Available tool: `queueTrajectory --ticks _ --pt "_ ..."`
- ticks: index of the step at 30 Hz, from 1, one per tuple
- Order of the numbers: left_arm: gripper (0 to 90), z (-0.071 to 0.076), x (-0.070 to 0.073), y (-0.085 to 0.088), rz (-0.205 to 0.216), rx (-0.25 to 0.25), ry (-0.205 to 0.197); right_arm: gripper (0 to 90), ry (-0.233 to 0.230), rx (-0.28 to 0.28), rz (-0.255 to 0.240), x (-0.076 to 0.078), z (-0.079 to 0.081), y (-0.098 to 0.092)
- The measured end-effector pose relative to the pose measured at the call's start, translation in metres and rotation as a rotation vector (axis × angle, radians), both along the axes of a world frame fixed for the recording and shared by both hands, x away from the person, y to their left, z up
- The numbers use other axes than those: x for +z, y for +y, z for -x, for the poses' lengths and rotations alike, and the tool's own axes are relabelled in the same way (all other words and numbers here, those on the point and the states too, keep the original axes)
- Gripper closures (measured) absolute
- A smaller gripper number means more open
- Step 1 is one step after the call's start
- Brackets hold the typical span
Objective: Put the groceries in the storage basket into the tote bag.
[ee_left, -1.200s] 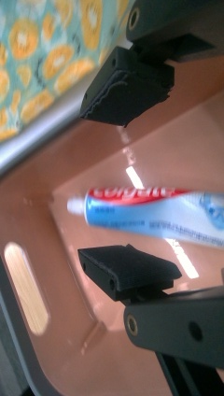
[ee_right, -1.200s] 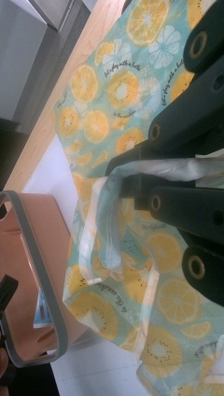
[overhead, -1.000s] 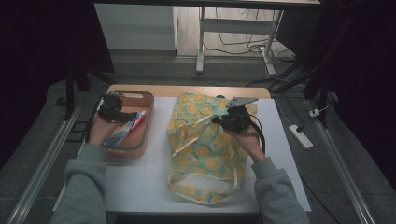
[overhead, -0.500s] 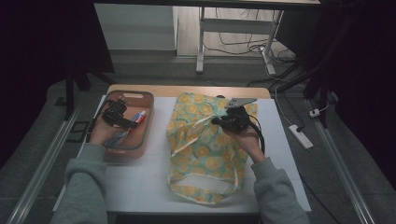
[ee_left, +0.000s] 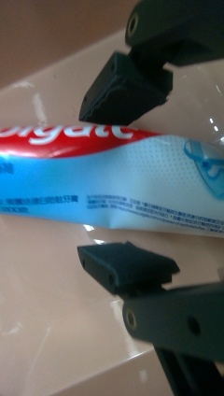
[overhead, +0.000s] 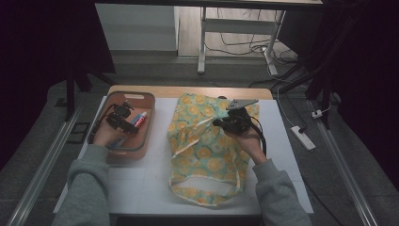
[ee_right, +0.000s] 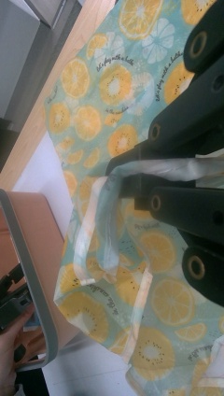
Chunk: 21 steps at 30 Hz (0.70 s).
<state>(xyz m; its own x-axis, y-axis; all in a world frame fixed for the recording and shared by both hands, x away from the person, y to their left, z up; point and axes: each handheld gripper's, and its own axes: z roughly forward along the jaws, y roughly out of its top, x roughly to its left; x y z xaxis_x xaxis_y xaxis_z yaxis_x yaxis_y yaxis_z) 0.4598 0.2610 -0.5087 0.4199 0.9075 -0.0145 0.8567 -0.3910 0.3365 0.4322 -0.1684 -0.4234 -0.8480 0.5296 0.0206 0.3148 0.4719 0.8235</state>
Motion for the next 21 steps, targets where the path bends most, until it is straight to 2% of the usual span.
queueTrajectory --ticks 1,4,7,12,14,15,16,19,21 --pt "38.5 -0.0004 -0.0009 0.0002 -0.004 0.002 0.007 89.4 0.001 -0.001 0.0 -0.0001 0.0 -0.0002" --pt "42.0 -0.001 -0.0022 0.0015 0.025 -0.003 0.02 89.4 0.001 -0.001 0.0 -0.0001 0.0 -0.0004" --pt "45.3 -0.0015 -0.0021 0.0031 0.034 0.008 0.023 89.4 0.0 -0.003 0.0 0.0003 0.0005 -0.0007" --pt "49.6 -0.0018 -0.0009 0.0033 0.024 0.019 0.024 89.4 0.0 -0.004 -0.001 0.0005 0.0006 -0.0017" --pt "54.9 -0.0022 0.0 0.0048 0.023 0.032 0.027 89.4 0.001 -0.006 -0.003 0.0006 0.0006 -0.0022" --pt "63.7 -0.0019 0.0013 0.0059 0.023 0.036 0.02 89.3 0.0 -0.007 -0.004 0.0009 0.0007 -0.0026" --pt "63.7 -0.0014 0.0027 0.0069 0.028 0.041 0.015 89.3 0.0 -0.007 -0.004 0.0009 0.0007 -0.0026" --pt "71.8 -0.0008 0.0042 0.008 0.032 0.04 0.005 89.4 -0.001 -0.007 -0.004 0.0014 0.0011 -0.0028" --pt "72.9 -0.0008 0.0046 0.0085 0.032 0.038 0.006 89.3 -0.002 -0.007 -0.005 0.0014 0.0012 -0.0027"
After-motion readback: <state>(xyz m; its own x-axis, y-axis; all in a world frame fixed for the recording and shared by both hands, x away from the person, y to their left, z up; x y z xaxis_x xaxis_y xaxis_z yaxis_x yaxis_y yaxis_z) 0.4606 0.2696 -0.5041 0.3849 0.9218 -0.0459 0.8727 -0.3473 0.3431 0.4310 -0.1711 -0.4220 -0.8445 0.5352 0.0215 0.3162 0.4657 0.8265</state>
